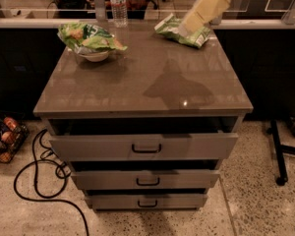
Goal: Pick green rice chip bag from paper bowl and place on counter
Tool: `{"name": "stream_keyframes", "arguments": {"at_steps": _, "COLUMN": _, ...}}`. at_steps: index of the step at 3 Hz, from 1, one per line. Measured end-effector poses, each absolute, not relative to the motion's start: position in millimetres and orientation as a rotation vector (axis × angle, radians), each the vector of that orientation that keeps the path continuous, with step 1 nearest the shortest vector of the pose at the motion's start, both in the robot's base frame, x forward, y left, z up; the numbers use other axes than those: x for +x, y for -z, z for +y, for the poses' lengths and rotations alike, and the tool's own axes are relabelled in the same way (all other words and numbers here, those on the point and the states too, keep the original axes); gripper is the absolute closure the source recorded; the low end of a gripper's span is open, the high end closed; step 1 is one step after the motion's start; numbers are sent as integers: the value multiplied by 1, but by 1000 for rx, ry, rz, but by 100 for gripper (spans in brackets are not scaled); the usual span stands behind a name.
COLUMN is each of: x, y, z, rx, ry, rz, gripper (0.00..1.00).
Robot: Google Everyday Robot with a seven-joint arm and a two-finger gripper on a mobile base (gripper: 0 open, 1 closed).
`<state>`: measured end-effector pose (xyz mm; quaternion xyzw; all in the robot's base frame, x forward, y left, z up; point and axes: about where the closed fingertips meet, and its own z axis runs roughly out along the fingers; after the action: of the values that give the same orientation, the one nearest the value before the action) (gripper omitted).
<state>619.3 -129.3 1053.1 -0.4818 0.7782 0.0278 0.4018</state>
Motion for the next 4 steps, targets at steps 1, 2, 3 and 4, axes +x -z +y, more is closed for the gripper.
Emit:
{"name": "stream_keyframes", "arguments": {"at_steps": 1, "x": 630, "y": -1066, "z": -119, "rx": -1028, "ry": -121, "rz": 1994, "gripper": 0}}
{"name": "stream_keyframes", "arguments": {"at_steps": 2, "x": 630, "y": -1066, "z": -119, "rx": -1028, "ry": -121, "rz": 1994, "gripper": 0}}
{"name": "stream_keyframes", "arguments": {"at_steps": 3, "x": 653, "y": -1064, "z": -99, "rx": -1028, "ry": -109, "rz": 1984, "gripper": 0}}
{"name": "stream_keyframes", "arguments": {"at_steps": 4, "x": 701, "y": -1044, "z": -52, "rx": -1017, "ry": -132, "rz": 1972, "gripper": 0}}
